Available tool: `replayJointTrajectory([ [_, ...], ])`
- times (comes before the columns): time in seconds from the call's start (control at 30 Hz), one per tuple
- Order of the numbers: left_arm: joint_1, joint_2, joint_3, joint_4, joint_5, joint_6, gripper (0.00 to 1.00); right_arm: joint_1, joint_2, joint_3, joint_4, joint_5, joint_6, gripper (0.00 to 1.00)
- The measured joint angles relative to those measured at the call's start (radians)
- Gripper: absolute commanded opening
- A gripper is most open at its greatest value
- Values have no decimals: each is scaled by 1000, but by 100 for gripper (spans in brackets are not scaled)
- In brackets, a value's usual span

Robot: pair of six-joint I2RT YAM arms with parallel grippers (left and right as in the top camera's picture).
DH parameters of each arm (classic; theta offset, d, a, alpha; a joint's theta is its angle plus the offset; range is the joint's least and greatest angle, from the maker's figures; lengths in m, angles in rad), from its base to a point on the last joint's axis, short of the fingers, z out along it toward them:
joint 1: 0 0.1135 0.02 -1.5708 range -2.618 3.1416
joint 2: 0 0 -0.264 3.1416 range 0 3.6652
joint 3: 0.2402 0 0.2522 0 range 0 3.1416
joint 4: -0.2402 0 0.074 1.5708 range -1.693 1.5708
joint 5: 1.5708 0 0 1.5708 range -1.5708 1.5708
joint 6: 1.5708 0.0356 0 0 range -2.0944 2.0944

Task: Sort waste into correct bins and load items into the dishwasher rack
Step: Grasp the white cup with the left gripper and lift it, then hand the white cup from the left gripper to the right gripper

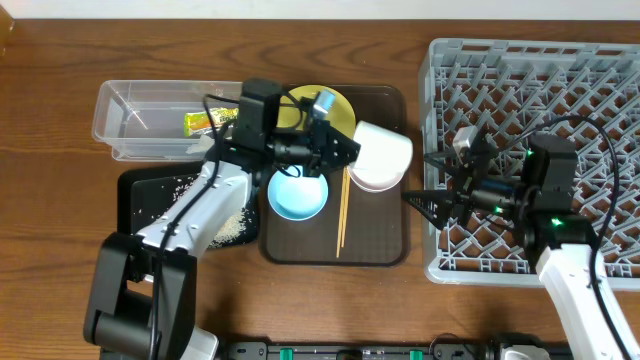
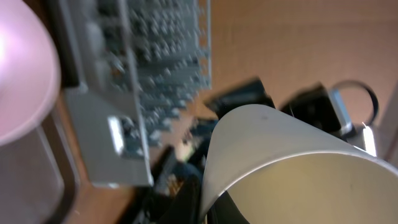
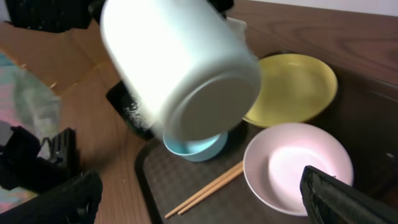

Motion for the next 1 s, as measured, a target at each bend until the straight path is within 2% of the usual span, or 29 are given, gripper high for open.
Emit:
replayJointTrajectory([
  [0.17,-36,0,0,0,42,-21,6,0,37,0,104,-82,-5,99],
  [0.4,-67,0,0,1,56,-37,6,0,40,0,267,-142,82,95],
  [0.77,-73,0,0,55,60,-74,6,29,40,0,264,-153,148,95],
  [1.0,-73,0,0,64,60,-97,6,45,40,0,291,-153,154,86],
])
